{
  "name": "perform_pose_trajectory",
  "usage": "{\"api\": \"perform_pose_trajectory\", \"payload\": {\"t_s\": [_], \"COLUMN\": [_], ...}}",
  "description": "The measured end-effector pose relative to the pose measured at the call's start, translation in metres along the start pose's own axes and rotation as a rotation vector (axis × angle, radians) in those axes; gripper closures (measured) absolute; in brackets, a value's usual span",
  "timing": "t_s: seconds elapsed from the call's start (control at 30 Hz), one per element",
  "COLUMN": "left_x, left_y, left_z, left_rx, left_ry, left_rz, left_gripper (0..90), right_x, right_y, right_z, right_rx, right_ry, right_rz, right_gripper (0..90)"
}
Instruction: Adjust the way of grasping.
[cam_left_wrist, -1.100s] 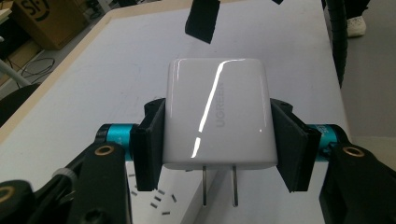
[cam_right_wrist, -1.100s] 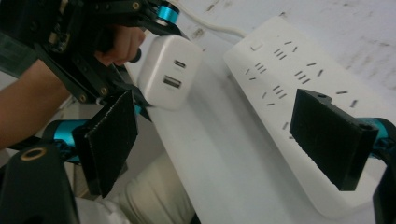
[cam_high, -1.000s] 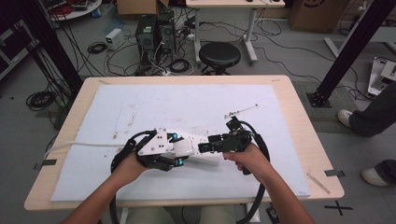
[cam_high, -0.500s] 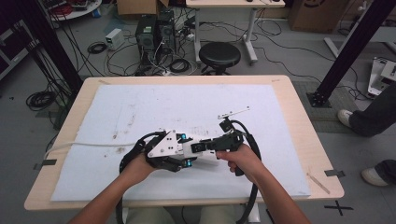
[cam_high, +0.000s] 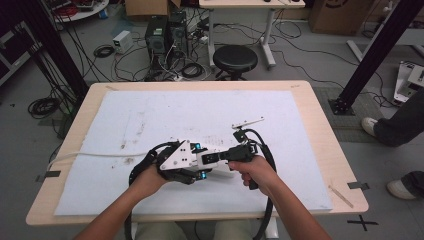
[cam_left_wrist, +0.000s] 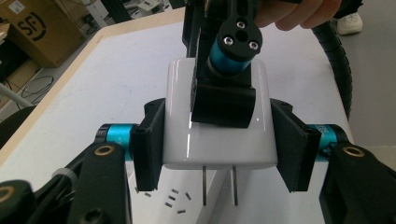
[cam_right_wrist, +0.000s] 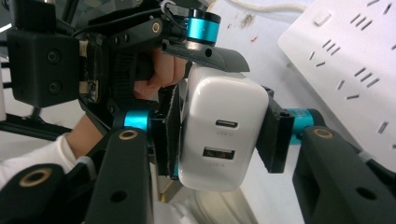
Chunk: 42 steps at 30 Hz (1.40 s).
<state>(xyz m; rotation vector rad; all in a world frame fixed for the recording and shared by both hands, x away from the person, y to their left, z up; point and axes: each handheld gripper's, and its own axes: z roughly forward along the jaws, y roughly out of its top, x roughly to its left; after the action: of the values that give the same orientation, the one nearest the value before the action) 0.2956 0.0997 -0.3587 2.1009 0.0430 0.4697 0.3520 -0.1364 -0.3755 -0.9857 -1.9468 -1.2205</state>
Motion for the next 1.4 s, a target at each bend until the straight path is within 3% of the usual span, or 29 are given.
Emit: {"api": "perform_pose_trajectory", "payload": {"t_s": [0.1, 0.2, 0.37, 0.7, 0.93, 1.2, 1.4], "left_x": [0.001, 0.004, 0.008, 0.018, 0.022, 0.021, 0.022], "left_y": [-0.001, -0.005, -0.017, -0.038, -0.050, -0.062, -0.069], "left_z": [0.001, 0.000, -0.007, -0.026, -0.041, -0.058, -0.065], "left_rx": [-0.006, -0.002, -0.008, -0.049, -0.047, -0.051, -0.061], "left_ry": [-0.007, 0.001, 0.006, 0.071, 0.129, 0.198, 0.215], "left_rz": [-0.033, -0.097, -0.167, -0.302, -0.345, -0.389, -0.421], "left_gripper": [41.8, 26.3, 24.2, 23.4, 23.4, 23.5, 23.5], "right_x": [-0.002, -0.003, -0.008, -0.014, -0.017, -0.011, -0.009], "right_y": [0.000, -0.001, -0.007, -0.019, -0.029, -0.036, -0.044], "right_z": [-0.001, -0.003, -0.016, -0.046, -0.066, -0.081, -0.093], "right_rx": [-0.012, -0.021, -0.078, -0.170, -0.210, -0.231, -0.258], "right_ry": [0.008, -0.034, -0.044, -0.116, -0.187, -0.313, -0.391], "right_rz": [0.004, -0.008, -0.001, -0.025, -0.063, -0.169, -0.220], "right_gripper": [61.1, 62.4, 62.9, 63.1, 63.1, 63.1, 63.1]}}
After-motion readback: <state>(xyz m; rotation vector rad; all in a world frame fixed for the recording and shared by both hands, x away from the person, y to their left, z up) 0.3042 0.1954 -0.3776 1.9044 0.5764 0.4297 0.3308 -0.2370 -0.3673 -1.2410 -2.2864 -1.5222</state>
